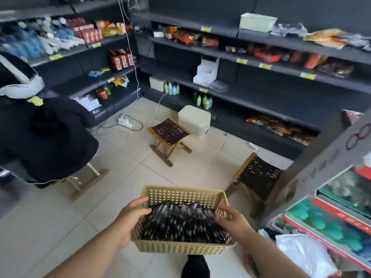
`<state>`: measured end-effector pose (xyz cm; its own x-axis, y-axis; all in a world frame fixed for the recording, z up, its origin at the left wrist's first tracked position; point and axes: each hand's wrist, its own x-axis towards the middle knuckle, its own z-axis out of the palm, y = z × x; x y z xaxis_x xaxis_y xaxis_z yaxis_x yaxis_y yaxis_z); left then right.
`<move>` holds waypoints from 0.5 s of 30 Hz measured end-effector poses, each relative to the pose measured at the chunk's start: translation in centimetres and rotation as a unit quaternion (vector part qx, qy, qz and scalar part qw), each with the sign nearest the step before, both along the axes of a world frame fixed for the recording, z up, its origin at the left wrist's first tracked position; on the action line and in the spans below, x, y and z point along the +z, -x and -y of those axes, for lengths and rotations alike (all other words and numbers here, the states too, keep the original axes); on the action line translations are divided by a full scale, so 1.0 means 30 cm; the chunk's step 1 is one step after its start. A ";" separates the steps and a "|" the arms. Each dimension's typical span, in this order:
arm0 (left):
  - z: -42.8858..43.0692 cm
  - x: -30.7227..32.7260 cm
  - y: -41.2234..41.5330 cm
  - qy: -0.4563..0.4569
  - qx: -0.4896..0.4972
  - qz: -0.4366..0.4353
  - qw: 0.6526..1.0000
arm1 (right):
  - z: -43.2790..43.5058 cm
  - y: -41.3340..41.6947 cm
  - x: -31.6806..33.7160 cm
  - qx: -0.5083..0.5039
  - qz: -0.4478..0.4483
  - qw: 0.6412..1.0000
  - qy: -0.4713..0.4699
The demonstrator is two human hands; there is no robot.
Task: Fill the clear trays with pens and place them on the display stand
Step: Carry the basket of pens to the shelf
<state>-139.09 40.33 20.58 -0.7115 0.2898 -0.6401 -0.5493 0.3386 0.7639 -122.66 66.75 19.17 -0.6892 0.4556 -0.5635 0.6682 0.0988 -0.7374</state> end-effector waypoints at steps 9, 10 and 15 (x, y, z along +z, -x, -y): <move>-0.373 0.105 0.607 -0.017 0.054 -0.066 0.996 | -0.385 0.649 0.146 0.032 -0.027 0.999 -0.001; -0.404 0.104 0.667 -0.024 0.062 -0.064 0.996 | -0.412 0.711 0.154 0.032 -0.025 0.999 -0.001; -0.544 0.069 0.999 -0.040 0.074 -0.043 0.996 | -0.511 1.017 0.136 0.036 -0.022 0.999 -0.004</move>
